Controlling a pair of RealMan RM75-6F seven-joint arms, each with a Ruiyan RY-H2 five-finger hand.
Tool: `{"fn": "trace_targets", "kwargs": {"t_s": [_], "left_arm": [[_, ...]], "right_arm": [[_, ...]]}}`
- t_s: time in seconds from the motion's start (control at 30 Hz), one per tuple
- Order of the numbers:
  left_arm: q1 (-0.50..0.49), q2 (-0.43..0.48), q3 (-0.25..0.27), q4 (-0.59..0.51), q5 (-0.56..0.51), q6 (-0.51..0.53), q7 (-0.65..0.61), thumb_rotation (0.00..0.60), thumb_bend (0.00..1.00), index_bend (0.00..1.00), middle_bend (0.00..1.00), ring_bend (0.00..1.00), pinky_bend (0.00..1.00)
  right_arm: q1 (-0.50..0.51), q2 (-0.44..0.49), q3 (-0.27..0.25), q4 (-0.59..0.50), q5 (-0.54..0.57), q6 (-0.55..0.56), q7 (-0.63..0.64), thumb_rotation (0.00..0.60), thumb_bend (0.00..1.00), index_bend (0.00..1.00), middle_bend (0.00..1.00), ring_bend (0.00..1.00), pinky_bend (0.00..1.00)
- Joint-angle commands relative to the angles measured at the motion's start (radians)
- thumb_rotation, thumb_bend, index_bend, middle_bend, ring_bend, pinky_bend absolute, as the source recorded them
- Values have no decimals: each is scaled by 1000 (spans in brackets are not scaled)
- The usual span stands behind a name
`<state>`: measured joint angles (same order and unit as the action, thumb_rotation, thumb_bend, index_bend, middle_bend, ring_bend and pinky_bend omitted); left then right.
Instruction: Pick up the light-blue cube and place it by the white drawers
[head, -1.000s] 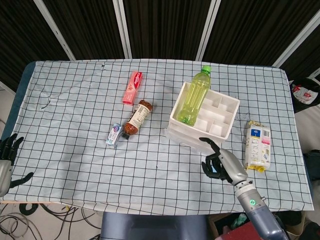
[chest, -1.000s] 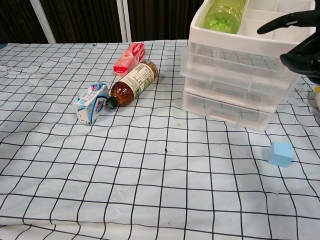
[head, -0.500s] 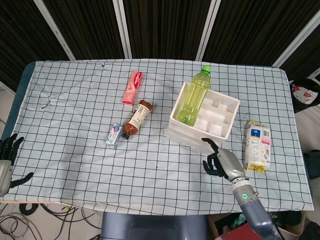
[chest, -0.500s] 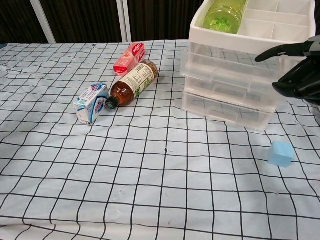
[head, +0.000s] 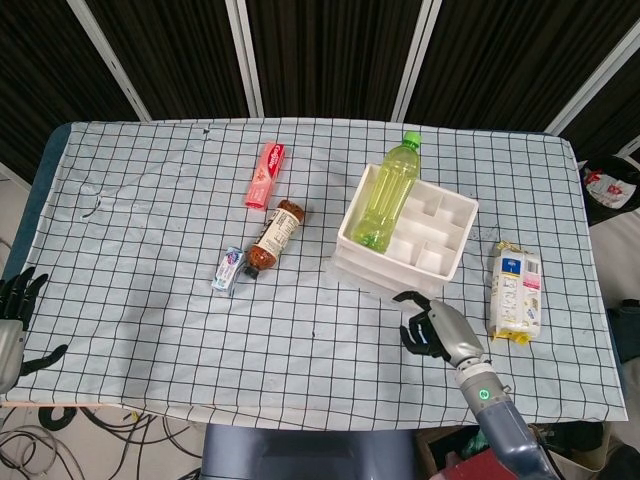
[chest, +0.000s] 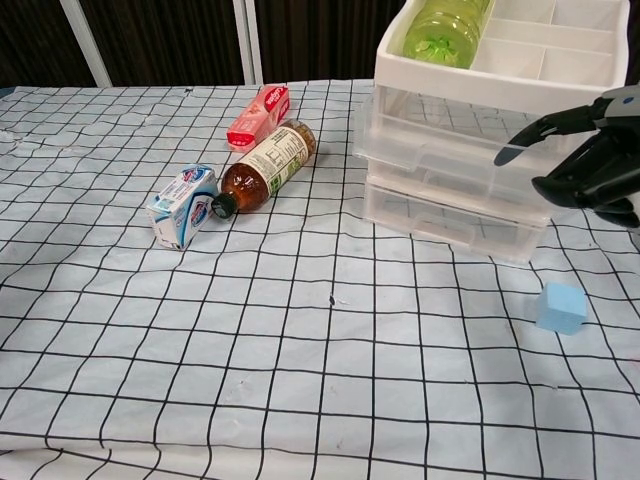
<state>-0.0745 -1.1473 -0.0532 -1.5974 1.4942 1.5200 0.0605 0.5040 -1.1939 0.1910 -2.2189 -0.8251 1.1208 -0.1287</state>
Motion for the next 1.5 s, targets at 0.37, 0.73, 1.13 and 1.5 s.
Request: {"fn": "trace_targets", "kwargs": {"t_s": [0.37,0.73,1.13,1.5], "left_arm": [[1,1,-1,0,1,2,-3,600,8,0,0,0,0],[0,-1,0,1,1,1,0,600,8,0,0,0,0],[2,-1,3,-2,5,4,3,600,8,0,0,0,0],[4,-3,4,-5,10,9,4,600,8,0,0,0,0]], "right_arm": [[-7,-10,-17,-30,-58,26,-7,600,453,141,767,826,790],[-67,63,-63,-85,-190,46,36,600,448,122,767,826,790],[-210,209,-176,-92,-487,102,182,600,448,124,767,826,790],[-273,301,-233,61,-567,101,309,600,410,178,767,826,790]]}}
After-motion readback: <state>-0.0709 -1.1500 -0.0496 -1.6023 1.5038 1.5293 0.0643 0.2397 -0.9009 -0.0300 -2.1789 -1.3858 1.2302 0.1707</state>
